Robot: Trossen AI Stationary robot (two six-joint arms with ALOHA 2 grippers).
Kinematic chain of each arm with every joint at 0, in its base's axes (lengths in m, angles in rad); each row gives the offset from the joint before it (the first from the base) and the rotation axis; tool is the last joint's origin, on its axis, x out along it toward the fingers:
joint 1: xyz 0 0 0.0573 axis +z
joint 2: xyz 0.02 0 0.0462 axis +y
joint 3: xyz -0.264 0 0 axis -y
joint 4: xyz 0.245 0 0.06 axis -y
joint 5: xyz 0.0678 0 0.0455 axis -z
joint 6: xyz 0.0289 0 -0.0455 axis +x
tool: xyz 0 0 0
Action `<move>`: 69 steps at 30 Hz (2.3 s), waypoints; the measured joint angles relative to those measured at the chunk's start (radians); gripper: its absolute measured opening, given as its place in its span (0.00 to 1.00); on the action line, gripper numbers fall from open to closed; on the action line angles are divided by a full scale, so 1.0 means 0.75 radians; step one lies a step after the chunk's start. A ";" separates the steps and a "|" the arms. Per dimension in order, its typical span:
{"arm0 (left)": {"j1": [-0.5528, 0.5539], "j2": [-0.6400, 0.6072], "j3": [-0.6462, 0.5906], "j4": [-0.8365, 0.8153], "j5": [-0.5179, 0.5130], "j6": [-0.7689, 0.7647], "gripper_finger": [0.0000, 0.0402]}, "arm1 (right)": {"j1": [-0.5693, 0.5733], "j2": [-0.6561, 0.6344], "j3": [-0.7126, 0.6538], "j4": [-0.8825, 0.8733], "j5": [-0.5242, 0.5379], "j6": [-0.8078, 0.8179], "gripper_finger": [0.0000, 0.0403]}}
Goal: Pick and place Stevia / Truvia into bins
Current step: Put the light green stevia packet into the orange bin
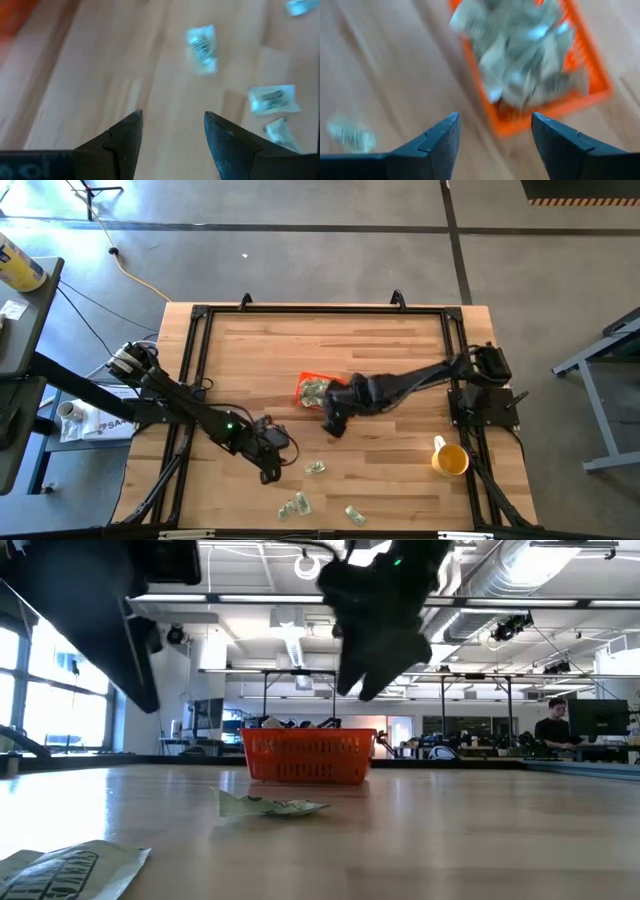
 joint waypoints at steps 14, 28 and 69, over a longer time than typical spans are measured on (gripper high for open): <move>0.078 0.377 0.100 0.483 0.165 0.284 0.61 | 0.472 -0.027 0.001 -0.477 0.295 0.651 0.60; 0.057 0.603 0.211 0.456 -0.056 0.338 0.60 | 0.593 -0.020 0.002 -0.606 0.367 0.852 0.60; 0.817 0.510 0.756 -0.515 0.228 0.755 0.39 | 0.876 -0.014 0.002 -0.689 0.257 1.110 0.44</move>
